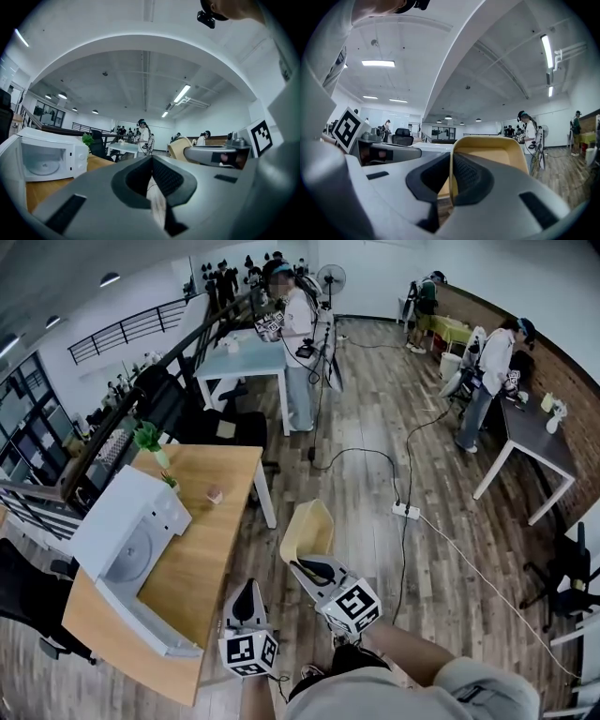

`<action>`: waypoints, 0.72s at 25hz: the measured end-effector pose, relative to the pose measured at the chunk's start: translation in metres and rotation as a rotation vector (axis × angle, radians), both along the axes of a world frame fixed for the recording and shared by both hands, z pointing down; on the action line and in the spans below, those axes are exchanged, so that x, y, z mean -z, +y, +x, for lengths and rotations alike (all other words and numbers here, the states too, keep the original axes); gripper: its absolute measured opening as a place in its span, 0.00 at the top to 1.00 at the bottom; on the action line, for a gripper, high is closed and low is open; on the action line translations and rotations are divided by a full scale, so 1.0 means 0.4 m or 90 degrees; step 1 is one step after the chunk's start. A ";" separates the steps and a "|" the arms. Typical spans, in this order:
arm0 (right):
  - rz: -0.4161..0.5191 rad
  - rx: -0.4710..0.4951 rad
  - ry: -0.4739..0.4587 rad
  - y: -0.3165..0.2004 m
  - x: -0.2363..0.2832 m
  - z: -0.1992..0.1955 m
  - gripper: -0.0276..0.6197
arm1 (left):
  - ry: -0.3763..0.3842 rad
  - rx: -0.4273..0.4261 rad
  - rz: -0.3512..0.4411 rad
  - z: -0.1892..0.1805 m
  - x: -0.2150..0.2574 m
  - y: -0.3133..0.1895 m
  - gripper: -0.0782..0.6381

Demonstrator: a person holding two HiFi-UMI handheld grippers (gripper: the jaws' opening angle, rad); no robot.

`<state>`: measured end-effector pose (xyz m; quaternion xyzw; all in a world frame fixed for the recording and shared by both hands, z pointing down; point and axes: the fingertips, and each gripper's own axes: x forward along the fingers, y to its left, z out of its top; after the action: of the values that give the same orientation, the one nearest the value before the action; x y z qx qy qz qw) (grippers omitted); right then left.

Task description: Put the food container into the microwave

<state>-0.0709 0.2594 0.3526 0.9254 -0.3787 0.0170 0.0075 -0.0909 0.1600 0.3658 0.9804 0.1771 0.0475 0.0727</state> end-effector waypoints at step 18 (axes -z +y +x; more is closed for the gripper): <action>-0.005 0.130 -0.025 -0.007 -0.075 0.551 0.93 | -0.031 0.118 0.023 0.495 -0.055 -0.012 0.87</action>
<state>0.1493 0.2568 0.3825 0.8814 -0.4709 0.0360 0.0050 0.1072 0.1552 0.3880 0.9923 0.0828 0.0674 0.0631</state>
